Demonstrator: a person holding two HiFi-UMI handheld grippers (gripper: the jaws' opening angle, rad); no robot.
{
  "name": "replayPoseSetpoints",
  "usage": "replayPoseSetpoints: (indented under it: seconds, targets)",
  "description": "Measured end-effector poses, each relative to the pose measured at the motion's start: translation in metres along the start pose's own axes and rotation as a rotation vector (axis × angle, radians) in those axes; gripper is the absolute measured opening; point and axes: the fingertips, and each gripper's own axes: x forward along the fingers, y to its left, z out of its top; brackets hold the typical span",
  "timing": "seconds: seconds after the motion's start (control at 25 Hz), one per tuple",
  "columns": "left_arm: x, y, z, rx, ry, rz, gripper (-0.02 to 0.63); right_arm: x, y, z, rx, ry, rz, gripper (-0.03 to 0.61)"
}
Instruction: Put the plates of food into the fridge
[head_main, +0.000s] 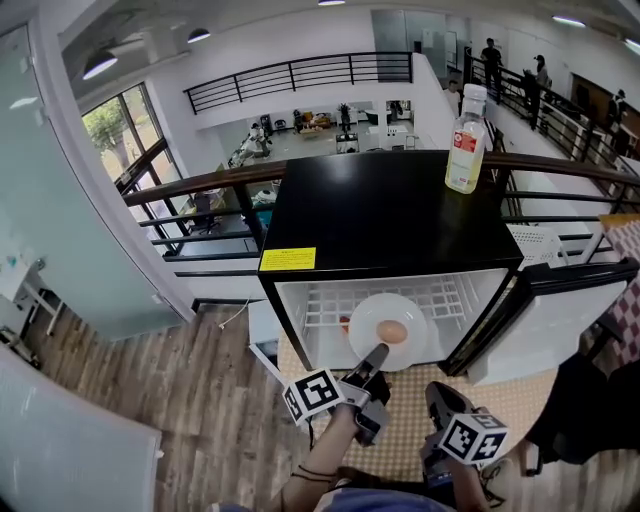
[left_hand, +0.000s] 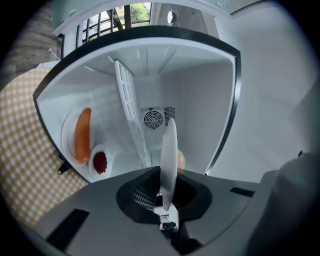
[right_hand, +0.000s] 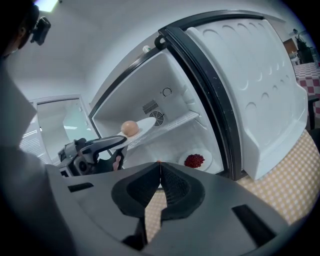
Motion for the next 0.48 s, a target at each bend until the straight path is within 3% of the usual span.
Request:
replayPoseSetpoints:
  seconds: [0.24,0.48]
  targets:
    - [0.038,0.014,0.013,-0.153,-0.097,0.028,0.031,0.007,-0.012,0.006,0.006,0.025,0.027,0.017]
    - [0.05,0.03,0.019,-0.227,-0.167,0.088,0.031,0.012,-0.018,0.01,0.011,0.032,0.045,0.017]
